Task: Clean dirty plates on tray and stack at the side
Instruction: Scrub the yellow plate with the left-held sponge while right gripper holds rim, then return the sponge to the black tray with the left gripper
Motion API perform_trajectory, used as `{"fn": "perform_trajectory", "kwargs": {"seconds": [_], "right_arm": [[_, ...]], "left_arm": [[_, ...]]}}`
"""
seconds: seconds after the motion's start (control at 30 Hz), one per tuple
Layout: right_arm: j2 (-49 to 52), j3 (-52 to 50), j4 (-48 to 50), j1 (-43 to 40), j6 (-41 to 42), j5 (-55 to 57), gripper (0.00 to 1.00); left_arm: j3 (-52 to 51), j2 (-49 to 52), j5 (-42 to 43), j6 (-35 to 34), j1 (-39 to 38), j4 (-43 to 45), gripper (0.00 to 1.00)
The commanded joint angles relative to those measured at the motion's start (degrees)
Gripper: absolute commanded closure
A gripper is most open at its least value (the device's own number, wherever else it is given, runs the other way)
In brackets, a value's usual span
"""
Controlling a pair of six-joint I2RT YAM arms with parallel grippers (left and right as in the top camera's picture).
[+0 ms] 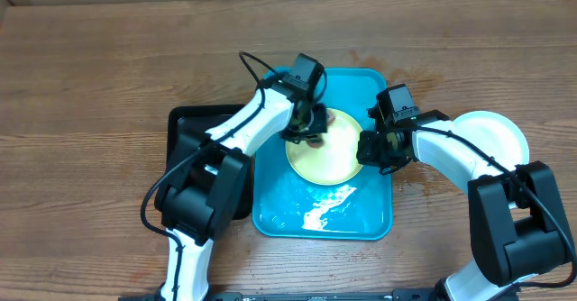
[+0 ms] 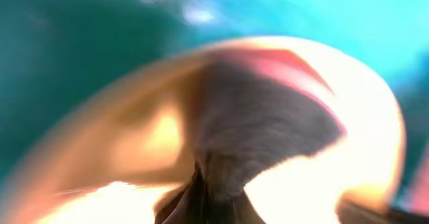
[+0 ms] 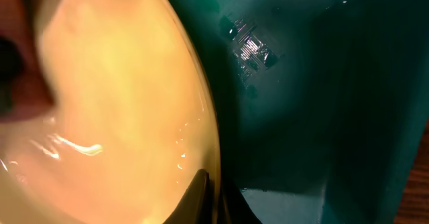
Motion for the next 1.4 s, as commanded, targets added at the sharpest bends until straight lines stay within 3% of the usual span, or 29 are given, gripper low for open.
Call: {"fn": "perform_trajectory", "kwargs": {"seconds": [0.0, 0.17, 0.3, 0.57, 0.77, 1.03, 1.2, 1.37], "right_arm": [[0.8, -0.5, -0.5, 0.5, -1.7, 2.4, 0.96], [0.8, -0.5, -0.5, 0.5, -1.7, 2.4, 0.96], [0.8, -0.5, -0.5, 0.5, -1.7, 2.4, 0.96], [0.8, -0.5, -0.5, 0.5, -1.7, 2.4, 0.96], [0.8, -0.5, -0.5, 0.5, -1.7, 2.3, 0.96], [0.8, -0.5, -0.5, 0.5, -1.7, 2.4, 0.96], [0.8, -0.5, -0.5, 0.5, -1.7, 2.4, 0.96], [0.8, -0.5, -0.6, 0.5, -1.7, 2.4, 0.96]], "left_arm": [[-1.6, 1.9, 10.9, -0.1, -3.4, 0.7, 0.96], [-1.9, 1.9, 10.7, -0.6, -5.0, 0.0, 0.96], [-2.1, 1.9, 8.3, -4.2, -5.1, -5.8, 0.96], [-1.9, 0.9, -6.2, -7.1, -4.1, -16.2, 0.96], [-1.9, -1.0, -26.2, -9.4, -3.3, -22.0, 0.96], [-2.0, -0.9, -43.5, -9.7, -3.3, -22.3, 0.96], [-1.5, -0.9, -42.8, -9.3, -3.3, -20.7, 0.96], [0.5, -3.4, -35.0, -9.3, -3.3, -21.5, 0.96]]}}
